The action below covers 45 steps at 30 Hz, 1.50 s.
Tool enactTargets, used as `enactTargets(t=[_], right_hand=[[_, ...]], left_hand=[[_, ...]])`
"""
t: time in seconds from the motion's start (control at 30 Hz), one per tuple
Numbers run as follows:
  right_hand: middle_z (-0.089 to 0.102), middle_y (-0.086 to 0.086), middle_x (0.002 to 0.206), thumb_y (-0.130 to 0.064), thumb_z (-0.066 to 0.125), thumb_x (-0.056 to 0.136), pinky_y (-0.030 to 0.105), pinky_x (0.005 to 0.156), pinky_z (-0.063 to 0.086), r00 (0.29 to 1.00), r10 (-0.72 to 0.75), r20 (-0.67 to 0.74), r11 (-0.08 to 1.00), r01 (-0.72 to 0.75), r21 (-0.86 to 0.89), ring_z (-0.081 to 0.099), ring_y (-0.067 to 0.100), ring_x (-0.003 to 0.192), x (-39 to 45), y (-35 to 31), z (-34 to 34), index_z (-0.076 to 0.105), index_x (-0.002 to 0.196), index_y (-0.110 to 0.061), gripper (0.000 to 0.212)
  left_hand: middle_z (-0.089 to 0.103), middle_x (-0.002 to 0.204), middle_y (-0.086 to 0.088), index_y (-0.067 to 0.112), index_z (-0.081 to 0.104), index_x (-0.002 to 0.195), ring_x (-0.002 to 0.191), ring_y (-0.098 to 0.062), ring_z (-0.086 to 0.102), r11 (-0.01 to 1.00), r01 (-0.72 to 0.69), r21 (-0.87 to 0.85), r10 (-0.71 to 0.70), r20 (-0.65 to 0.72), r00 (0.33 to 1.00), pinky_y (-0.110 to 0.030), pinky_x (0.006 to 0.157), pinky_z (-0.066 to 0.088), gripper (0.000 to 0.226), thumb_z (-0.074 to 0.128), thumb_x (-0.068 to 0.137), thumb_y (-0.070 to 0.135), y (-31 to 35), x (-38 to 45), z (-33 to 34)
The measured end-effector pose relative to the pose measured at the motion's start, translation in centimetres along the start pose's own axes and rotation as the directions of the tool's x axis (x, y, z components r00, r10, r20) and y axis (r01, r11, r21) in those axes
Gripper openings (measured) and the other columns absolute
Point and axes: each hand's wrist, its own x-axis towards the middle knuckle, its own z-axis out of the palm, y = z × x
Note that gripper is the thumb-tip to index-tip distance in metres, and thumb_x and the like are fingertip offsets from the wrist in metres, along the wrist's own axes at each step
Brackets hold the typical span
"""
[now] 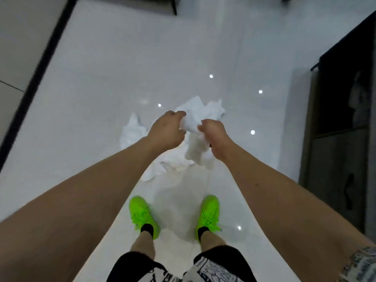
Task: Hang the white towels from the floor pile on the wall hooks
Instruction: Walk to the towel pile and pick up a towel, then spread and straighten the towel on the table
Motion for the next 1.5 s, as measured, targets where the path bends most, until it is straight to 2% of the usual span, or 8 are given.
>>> enactTargets(t=[0.13, 0.27, 0.57, 0.83, 1.1, 1.27, 1.37, 1.5], right_hand=[[0.062, 0.008, 0.086, -0.013, 0.055, 0.082, 0.034, 0.076, 0.043, 0.985, -0.17, -0.025, 0.985, 0.17, -0.025, 0.057, 0.026, 0.082, -9.1, -9.5, -5.0, 0.063, 0.084, -0.013, 0.009], [0.065, 0.008, 0.091, -0.016, 0.054, 0.079, 0.034, 0.076, 0.045, 0.942, -0.32, -0.103, 0.947, 0.32, -0.015, 0.059, 0.026, 0.086, -18.4, -14.7, -9.5, 0.063, 0.087, -0.012, 0.013], [0.065, 0.001, 0.066, -0.021, 0.068, 0.084, 0.031, 0.06, 0.053, 0.699, -0.613, -0.368, 0.769, 0.635, -0.075, 0.063, 0.017, 0.061, -38.5, -15.1, -14.1, 0.062, 0.062, -0.017, 0.023], [0.062, 0.001, 0.064, -0.023, 0.071, 0.085, 0.026, 0.057, 0.047, 0.47, -0.63, -0.618, 0.691, 0.702, -0.172, 0.057, 0.016, 0.06, -50.1, -9.2, -18.4, 0.061, 0.064, -0.018, 0.024], [0.074, 0.014, 0.089, -0.039, 0.085, 0.072, 0.038, 0.071, 0.053, 0.437, -0.675, -0.595, 0.648, 0.737, -0.193, 0.069, 0.023, 0.078, -59.0, -0.6, -25.2, 0.072, 0.084, -0.006, 0.038], [0.076, 0.01, 0.091, -0.024, 0.079, 0.081, 0.027, 0.065, 0.058, 0.409, -0.681, -0.608, 0.594, 0.794, -0.131, 0.072, 0.02, 0.079, -63.4, 4.2, -31.3, 0.076, 0.091, -0.009, 0.018], [0.076, 0.01, 0.092, -0.024, 0.072, 0.087, 0.032, 0.066, 0.06, 0.382, -0.66, -0.647, 0.559, 0.825, -0.083, 0.074, 0.024, 0.082, -66.0, 6.6, -35.6, 0.077, 0.085, -0.015, 0.01], [0.071, 0.004, 0.089, -0.028, 0.068, 0.087, 0.036, 0.073, 0.053, 0.342, -0.591, -0.731, 0.586, 0.805, -0.097, 0.067, 0.02, 0.083, -68.0, 9.1, -40.8, 0.074, 0.084, -0.017, 0.014]], left_hand=[[0.046, 0.137, -0.004, 0.031, 0.037, 0.143, 0.121, -0.027, 0.048, 0.988, -0.153, 0.022, 0.154, -0.109, 0.982, -0.027, 0.085, 0.035, 0.065, 0.057, 0.082, 0.02, 9.1, -2.4, -9.5], [0.054, 0.129, 0.004, 0.032, 0.052, 0.128, 0.115, -0.021, 0.052, 0.954, -0.29, 0.072, 0.298, -0.171, 0.939, -0.027, 0.082, 0.038, 0.052, 0.067, 0.078, 0.034, 16.7, -5.7, -16.6], [0.059, 0.105, 0.006, 0.029, 0.042, 0.138, 0.094, -0.015, 0.057, 0.797, -0.598, -0.087, 0.588, -0.111, 0.801, -0.025, 0.075, 0.045, 0.078, 0.082, 0.071, 0.033, 27.4, -18.3, -23.4], [0.064, 0.085, -0.001, 0.021, 0.066, 0.081, 0.082, -0.019, 0.062, 0.676, -0.702, -0.225, 0.693, -0.131, 0.709, -0.028, 0.062, 0.048, 0.007, 0.064, 0.08, 0.027, 33.4, -28.1, -21.2], [0.064, 0.088, 0.0, 0.023, 0.064, 0.085, 0.085, -0.018, 0.059, 0.529, -0.824, -0.201, 0.801, -0.2, 0.564, -0.03, 0.071, 0.051, 0.007, 0.065, 0.081, 0.029, 42.1, -37.4, -17.6], [0.067, 0.083, 0.004, 0.023, 0.069, 0.085, 0.082, -0.012, 0.062, 0.46, -0.869, -0.185, 0.851, -0.19, 0.491, -0.031, 0.069, 0.052, 0.014, 0.073, 0.076, 0.032, 48.2, -43.0, -13.8], [0.068, 0.096, -0.006, 0.016, 0.068, 0.095, 0.091, -0.019, 0.064, 0.476, -0.858, -0.191, 0.87, -0.042, 0.492, -0.038, 0.083, 0.054, 0.027, 0.077, 0.073, 0.03, 51.4, -45.4, -10.9], [0.069, 0.098, -0.001, 0.017, 0.071, 0.097, 0.092, -0.015, 0.063, 0.528, -0.845, -0.084, 0.842, 0.185, 0.507, -0.029, 0.08, 0.052, 0.021, 0.073, 0.08, 0.03, 54.3, -46.7, -5.8]])
